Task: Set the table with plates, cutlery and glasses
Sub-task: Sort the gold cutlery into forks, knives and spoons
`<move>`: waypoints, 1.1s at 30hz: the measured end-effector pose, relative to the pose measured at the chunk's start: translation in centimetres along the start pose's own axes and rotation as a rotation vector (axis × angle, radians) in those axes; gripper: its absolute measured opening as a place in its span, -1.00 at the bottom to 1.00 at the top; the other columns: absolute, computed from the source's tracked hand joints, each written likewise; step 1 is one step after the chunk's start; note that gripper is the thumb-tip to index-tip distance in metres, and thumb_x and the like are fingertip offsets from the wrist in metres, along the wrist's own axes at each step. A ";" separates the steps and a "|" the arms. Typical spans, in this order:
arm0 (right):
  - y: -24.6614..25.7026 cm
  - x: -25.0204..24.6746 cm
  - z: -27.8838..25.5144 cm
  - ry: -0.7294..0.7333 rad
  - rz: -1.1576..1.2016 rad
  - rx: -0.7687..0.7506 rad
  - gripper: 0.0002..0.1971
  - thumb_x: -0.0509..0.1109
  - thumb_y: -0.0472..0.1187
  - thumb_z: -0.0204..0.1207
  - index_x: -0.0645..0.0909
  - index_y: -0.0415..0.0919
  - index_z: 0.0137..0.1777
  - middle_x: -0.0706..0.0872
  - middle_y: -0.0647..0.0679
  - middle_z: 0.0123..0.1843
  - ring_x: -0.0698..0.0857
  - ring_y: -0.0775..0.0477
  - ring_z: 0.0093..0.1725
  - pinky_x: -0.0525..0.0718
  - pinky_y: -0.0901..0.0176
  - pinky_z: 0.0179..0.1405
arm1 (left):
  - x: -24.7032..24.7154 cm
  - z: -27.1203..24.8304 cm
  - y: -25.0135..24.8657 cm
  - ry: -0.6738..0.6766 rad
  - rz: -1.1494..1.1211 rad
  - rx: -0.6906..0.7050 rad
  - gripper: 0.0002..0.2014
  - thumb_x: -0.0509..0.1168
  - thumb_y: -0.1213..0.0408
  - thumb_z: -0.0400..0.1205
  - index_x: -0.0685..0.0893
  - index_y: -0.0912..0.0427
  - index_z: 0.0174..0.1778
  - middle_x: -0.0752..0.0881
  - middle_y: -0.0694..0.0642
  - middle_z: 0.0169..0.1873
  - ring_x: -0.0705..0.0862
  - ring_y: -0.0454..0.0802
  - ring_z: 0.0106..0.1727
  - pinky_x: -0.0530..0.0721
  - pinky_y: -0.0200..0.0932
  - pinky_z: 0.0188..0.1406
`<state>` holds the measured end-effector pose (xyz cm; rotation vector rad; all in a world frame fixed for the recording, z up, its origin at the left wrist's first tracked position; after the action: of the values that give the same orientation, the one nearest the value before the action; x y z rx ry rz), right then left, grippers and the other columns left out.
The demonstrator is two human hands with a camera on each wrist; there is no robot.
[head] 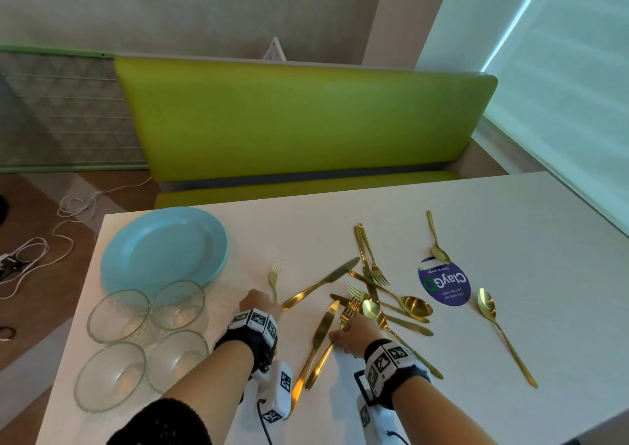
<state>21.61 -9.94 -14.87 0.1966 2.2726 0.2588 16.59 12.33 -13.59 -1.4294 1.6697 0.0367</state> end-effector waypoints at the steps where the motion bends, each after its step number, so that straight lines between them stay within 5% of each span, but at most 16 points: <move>1: 0.0 0.0 -0.1 -0.006 0.017 0.006 -0.57 0.33 0.08 0.56 0.64 -0.31 0.14 0.67 -0.06 -0.11 0.59 0.07 -0.26 0.58 0.40 -0.30 | -0.2 0.0 -0.2 -0.011 -0.009 0.010 -0.84 0.22 0.45 0.53 0.55 0.27 -0.38 0.71 0.20 -0.28 0.74 0.21 0.10 0.50 -0.19 -0.24; 5: 0.1 -0.4 -0.4 -0.053 0.043 -0.001 -0.71 0.35 0.04 0.55 0.62 -0.22 -0.02 0.63 0.02 -0.21 0.53 0.15 -0.35 0.42 0.43 -0.49 | -1.4 -0.3 -1.7 -0.118 -0.112 0.094 -0.72 0.15 0.44 0.62 0.69 0.35 0.16 0.75 0.30 0.12 0.66 0.25 0.24 0.58 -0.10 0.16; 8: 0.5 -0.7 -0.8 -0.072 0.074 -0.034 -0.69 0.32 0.01 0.58 0.48 -0.08 -0.35 0.60 0.06 -0.28 0.54 0.15 -0.33 0.52 0.42 -0.34 | -2.1 -0.4 -2.6 -0.161 -0.288 0.143 -0.79 0.20 0.35 0.61 0.71 0.26 0.07 0.79 0.27 0.03 0.73 0.26 0.08 0.68 -0.04 0.13; 10: 1.2 -1.6 -1.2 -0.080 0.150 -0.073 -0.69 0.32 -0.01 0.59 0.46 -0.06 -0.36 0.63 0.08 -0.29 0.56 0.16 -0.32 0.60 0.36 -0.19 | -1.8 -0.6 -2.9 -0.110 -0.471 0.133 -0.86 0.22 0.33 0.61 0.67 0.20 -0.02 0.79 0.23 -0.11 0.77 0.19 -0.12 0.78 -0.05 -0.18; 12: 2.2 -2.9 -1.8 -0.085 0.236 -0.132 -0.71 0.32 -0.03 0.59 0.49 -0.10 -0.34 0.62 0.13 -0.35 0.54 0.22 -0.39 0.57 0.43 -0.28 | -0.6 -1.1 -3.5 0.010 -0.609 0.129 -0.92 0.24 0.42 0.61 0.62 0.22 -0.07 0.73 0.20 -0.26 0.72 0.07 -0.33 0.72 -0.25 -0.51; 19: 5.9 -6.5 -2.6 -0.039 0.491 -0.284 -0.70 0.36 -0.07 0.58 0.55 -0.09 -0.39 0.64 0.07 -0.39 0.47 0.14 -0.50 0.45 0.38 -0.50 | 3.9 -3.6 -5.6 0.386 -0.686 0.162 -0.90 0.20 0.35 0.70 0.57 0.24 -0.12 0.71 0.15 -0.27 0.69 0.07 -0.31 0.76 -0.04 -0.15; 25: 5.7 -5.8 -2.2 0.012 0.539 -0.250 -0.69 0.37 -0.04 0.57 0.59 -0.13 -0.39 0.63 -0.05 -0.39 0.45 0.07 -0.51 0.43 0.30 -0.53 | 5.1 -5.2 -6.7 0.518 -0.697 0.208 -0.89 0.14 0.48 0.67 0.52 0.20 -0.03 0.69 0.18 -0.31 0.69 0.07 -0.34 0.61 -0.28 -0.52; 29: 5.5 -5.8 -2.0 -0.005 0.543 -0.227 -0.66 0.35 -0.01 0.58 0.53 -0.13 -0.40 0.60 -0.11 -0.36 0.44 0.04 -0.52 0.42 0.28 -0.53 | 5.5 -5.9 -7.1 0.555 -0.738 0.195 -0.82 0.07 0.48 0.70 0.53 0.17 -0.03 0.69 0.23 -0.24 0.72 0.10 -0.35 0.69 -0.13 -0.28; 33: 5.3 -6.1 -2.0 -0.054 0.522 -0.218 -0.65 0.34 -0.01 0.59 0.48 -0.11 -0.41 0.57 -0.02 -0.46 0.42 0.07 -0.55 0.39 0.28 -0.55 | 5.4 -6.1 -7.4 0.533 -0.735 0.210 -0.75 0.00 0.49 0.71 0.55 0.18 -0.10 0.68 0.24 -0.32 0.67 0.04 -0.51 0.60 -0.20 -0.47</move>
<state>24.39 -6.45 -7.84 0.6726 2.0855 0.7575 19.27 2.39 -9.73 -1.9018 1.3761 -0.9718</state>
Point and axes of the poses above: each hand's wrist, its own z-axis towards the middle knuckle, its own x-axis out of the palm, y = z × x, the point moved 9 cm from there along z, towards the middle knuckle
